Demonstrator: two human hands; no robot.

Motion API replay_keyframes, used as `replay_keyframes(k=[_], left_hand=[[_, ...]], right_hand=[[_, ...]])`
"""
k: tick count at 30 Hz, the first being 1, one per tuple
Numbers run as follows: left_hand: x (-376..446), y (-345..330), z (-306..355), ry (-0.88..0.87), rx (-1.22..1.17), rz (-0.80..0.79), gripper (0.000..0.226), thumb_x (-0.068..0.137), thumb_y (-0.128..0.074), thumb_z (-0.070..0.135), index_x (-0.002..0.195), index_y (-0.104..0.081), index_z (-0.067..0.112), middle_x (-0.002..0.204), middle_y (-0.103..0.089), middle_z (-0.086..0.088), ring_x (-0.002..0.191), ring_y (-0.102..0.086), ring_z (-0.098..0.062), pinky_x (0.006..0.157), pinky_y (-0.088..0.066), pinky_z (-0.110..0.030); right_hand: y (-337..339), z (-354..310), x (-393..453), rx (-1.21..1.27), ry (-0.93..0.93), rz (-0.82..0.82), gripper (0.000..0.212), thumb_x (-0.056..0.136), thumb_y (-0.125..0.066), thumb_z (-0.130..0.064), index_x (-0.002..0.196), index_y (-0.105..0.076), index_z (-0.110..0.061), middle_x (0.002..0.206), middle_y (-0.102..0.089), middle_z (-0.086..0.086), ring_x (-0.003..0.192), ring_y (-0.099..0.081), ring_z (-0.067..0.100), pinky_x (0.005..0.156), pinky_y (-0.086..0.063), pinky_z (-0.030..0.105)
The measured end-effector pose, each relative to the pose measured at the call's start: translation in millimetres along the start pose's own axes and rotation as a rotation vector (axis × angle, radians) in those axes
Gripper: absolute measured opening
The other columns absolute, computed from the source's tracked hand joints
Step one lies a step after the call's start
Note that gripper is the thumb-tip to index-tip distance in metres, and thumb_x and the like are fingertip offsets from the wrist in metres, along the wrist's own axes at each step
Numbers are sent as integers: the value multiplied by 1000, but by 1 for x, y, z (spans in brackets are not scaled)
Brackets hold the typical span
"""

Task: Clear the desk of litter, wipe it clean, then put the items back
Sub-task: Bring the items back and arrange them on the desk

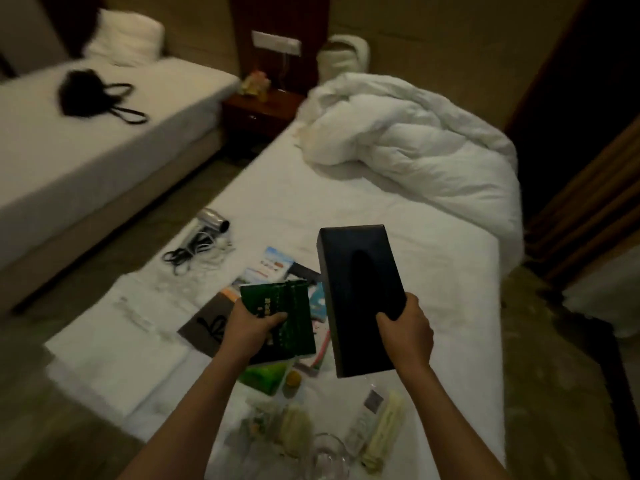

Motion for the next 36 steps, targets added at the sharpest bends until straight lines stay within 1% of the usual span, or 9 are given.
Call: replay_keyframes(k=[9,13,16,19,23,27,31,34,36], left_hand=[[-103,202,-12,1,-256,462,33,76,-74,0,106,-60,3,90,-69,-6,80,-67,-18,56,-52,-22],[-172,290,-46,35,-398,689,24,79,-71,-2,95,-58,10,84,-65,-2,75,-63,-16,54,-48,-23],[-229,350,-77,53,-455,836,23,79,-71,-1,90,-58,15,85,-66,-1,78,-64,-18,56,-49,-25],[-289,407,-113,71,-504,972,27,78,-73,1,96,-58,15,90,-67,-1,82,-64,-15,59,-49,-25],[-363,473,-165,120,-527,1129,39,74,-78,5,108,-60,12,100,-70,-4,93,-66,-20,77,-55,-36],[-429,518,-210,159,-589,1267,30,76,-75,2,101,-60,12,93,-69,-3,85,-66,-18,62,-50,-27],[-489,549,-257,218,-655,1402,38,76,-76,5,109,-59,9,99,-69,-7,88,-67,-22,69,-53,-32],[-527,565,-287,270,-725,1522,45,75,-77,10,113,-53,11,102,-67,-7,91,-66,-24,70,-52,-35],[-546,574,-303,296,-760,1597,45,75,-77,10,113,-53,12,103,-66,-6,92,-65,-24,73,-52,-36]], right_hand=[[-106,-159,-90,0,394,-335,37,81,-62,-19,116,-52,-11,108,-63,12,95,-60,32,68,-37,29],[-163,-226,-173,-10,598,-520,27,82,-61,-18,107,-50,-13,93,-57,2,76,-51,21,57,-35,27],[-207,-265,-249,5,731,-668,27,81,-61,-17,105,-50,-17,92,-58,0,76,-52,20,59,-38,28],[-250,-294,-330,-23,834,-781,27,81,-62,-17,107,-52,-17,91,-58,-3,73,-51,16,55,-37,25],[-297,-315,-433,-50,935,-927,34,81,-62,-21,114,-53,-17,99,-63,-1,83,-60,18,64,-46,27],[-340,-330,-527,-59,1014,-1065,32,81,-63,-20,112,-55,-14,101,-63,2,83,-60,16,63,-50,28],[-375,-340,-615,-86,1097,-1216,26,85,-63,-15,109,-52,-16,98,-59,-3,73,-53,5,52,-41,14],[-397,-349,-674,-133,1214,-1274,29,86,-63,-19,112,-52,-16,99,-60,-1,79,-58,13,64,-52,27],[-417,-355,-712,-168,1276,-1352,32,87,-62,-18,117,-51,-15,99,-58,-2,83,-59,15,63,-49,24]])
Point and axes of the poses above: each hand's wrist, its own x-axis towards the middle knuckle, its own y-axis out of the back of the hand, z = x × y, the point moved 6 cm from there along x, towards the middle knuckle
